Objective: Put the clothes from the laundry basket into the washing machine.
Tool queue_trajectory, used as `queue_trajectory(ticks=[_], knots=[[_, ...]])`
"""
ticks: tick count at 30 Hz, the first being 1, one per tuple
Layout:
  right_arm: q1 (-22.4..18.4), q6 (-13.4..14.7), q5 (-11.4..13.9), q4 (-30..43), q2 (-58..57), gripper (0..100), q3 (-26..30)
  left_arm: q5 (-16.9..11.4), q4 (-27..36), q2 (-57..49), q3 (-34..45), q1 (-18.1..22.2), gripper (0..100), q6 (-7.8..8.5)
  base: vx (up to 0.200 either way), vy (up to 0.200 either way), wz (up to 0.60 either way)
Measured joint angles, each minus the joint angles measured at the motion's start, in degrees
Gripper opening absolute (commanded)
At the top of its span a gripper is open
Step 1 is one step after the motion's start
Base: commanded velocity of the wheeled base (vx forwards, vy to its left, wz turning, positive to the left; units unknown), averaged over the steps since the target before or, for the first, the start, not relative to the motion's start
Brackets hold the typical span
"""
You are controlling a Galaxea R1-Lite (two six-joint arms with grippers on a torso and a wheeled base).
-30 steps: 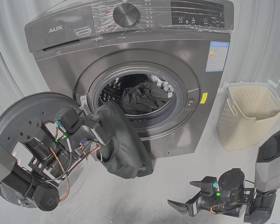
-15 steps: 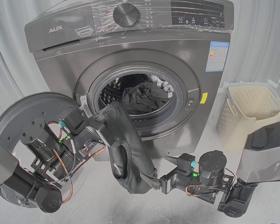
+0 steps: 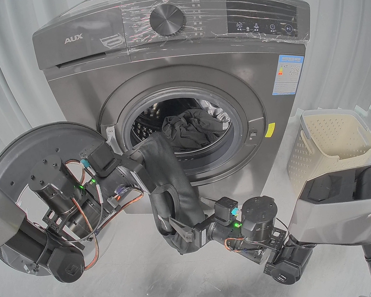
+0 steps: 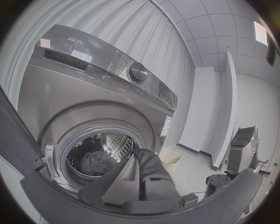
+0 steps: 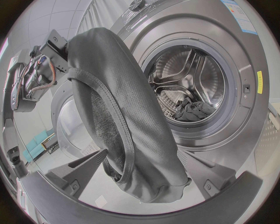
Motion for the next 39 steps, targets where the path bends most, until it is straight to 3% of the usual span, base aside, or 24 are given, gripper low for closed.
queue_trajectory(ticks=[23,29,30,39], knots=[[-2.5,-1.6,0.0,3.5,9.7,100,-16.8,0.0,0.0,-0.4,-0.8,-1.7,0,0.00,0.000,0.000,0.00],[-3.1,-1.6,-0.4,3.3,11.7,100,-18.8,0.0,0.0,-0.7,-0.9,-1.7,0,0.00,0.000,0.000,0.00],[-3.1,-1.6,-0.5,3.2,11.8,0,-18.9,0.1,0.0,-0.7,-0.9,-1.7,0,0.00,0.000,0.000,0.00],[-3.6,-1.6,-0.7,2.4,11.8,0,-18.5,0.2,0.0,-0.7,0.4,-1.3,0,-0.02,0.000,0.000,0.00]])
